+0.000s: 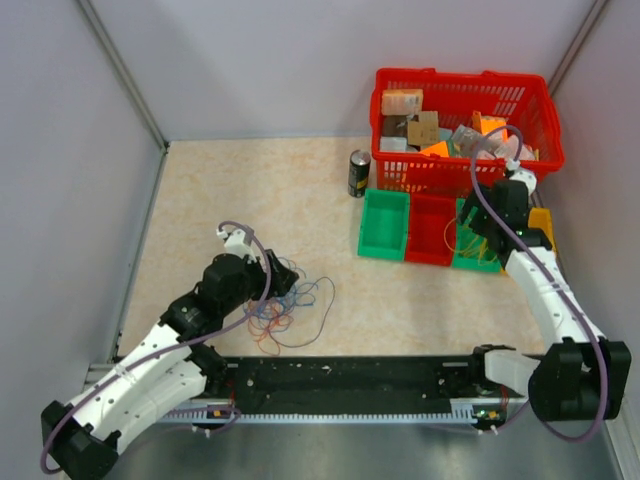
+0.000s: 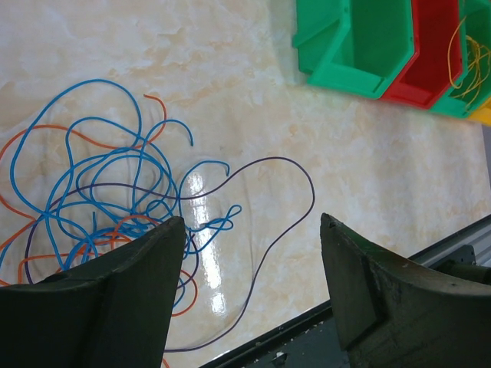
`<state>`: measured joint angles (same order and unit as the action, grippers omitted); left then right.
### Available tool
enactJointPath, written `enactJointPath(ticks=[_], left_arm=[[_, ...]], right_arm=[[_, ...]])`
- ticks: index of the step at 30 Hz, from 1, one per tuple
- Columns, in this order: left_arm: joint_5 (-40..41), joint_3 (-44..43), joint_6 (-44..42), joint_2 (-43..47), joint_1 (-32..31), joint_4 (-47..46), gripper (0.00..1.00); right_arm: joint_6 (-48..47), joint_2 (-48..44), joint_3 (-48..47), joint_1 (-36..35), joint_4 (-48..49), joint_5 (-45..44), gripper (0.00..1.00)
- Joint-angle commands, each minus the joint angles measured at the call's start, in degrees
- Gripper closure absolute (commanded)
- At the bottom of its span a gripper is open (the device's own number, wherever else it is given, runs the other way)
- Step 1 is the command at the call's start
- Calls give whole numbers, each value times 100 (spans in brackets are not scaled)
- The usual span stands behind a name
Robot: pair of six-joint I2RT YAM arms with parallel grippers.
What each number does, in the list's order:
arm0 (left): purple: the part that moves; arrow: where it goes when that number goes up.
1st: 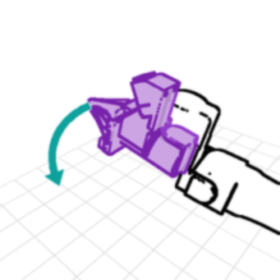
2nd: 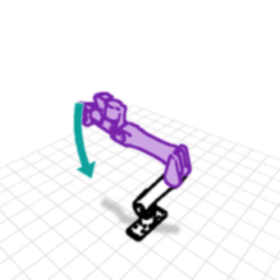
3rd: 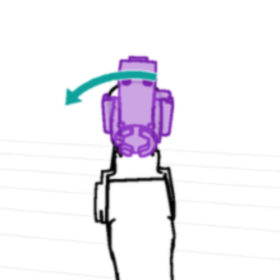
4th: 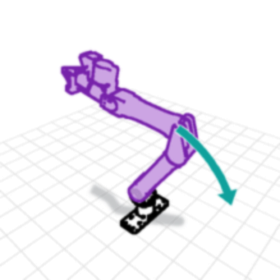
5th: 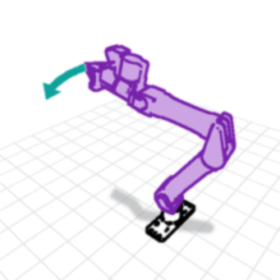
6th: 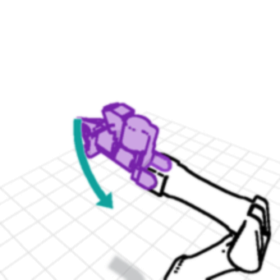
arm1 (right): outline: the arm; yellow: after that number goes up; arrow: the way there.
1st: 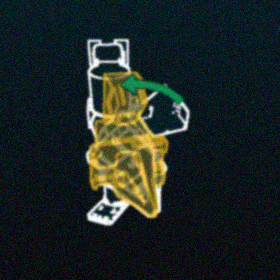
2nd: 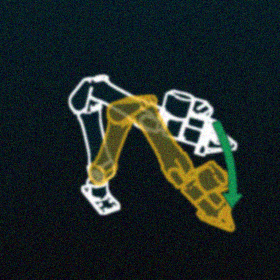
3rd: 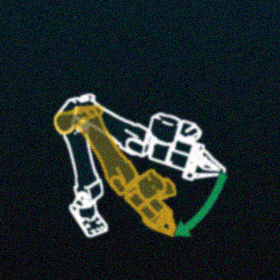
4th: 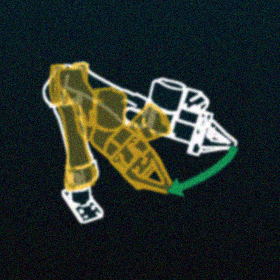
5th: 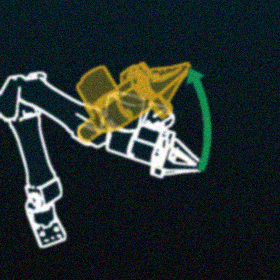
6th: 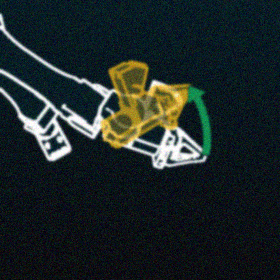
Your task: Untangle the cables
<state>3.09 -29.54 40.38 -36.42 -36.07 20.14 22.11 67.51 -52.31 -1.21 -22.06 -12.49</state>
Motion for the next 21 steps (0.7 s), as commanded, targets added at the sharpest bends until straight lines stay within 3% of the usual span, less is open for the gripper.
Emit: enactJointPath(ticks=[1, 5, 12, 18, 21], left_arm=[[-169, -78, -4, -198, 13, -415, 25], [-151, -43, -39, -172, 13, -458, 25], [-37, -61, -100, 39, 4, -283, 25], [-2, -52, -101, 101, 4, -230, 25], [-28, -61, -83, 118, 4, -213, 25]], right_arm=[[196, -255, 546, -195, -123, 98, 18], [662, -150, 863, -178, 35, -516, 29], [1014, 236, 1083, -108, 782, -824, 50], [1225, 737, 1118, -28, 1510, -1474, 100], [1200, 764, 1241, -19, 2395, -1791, 100]])
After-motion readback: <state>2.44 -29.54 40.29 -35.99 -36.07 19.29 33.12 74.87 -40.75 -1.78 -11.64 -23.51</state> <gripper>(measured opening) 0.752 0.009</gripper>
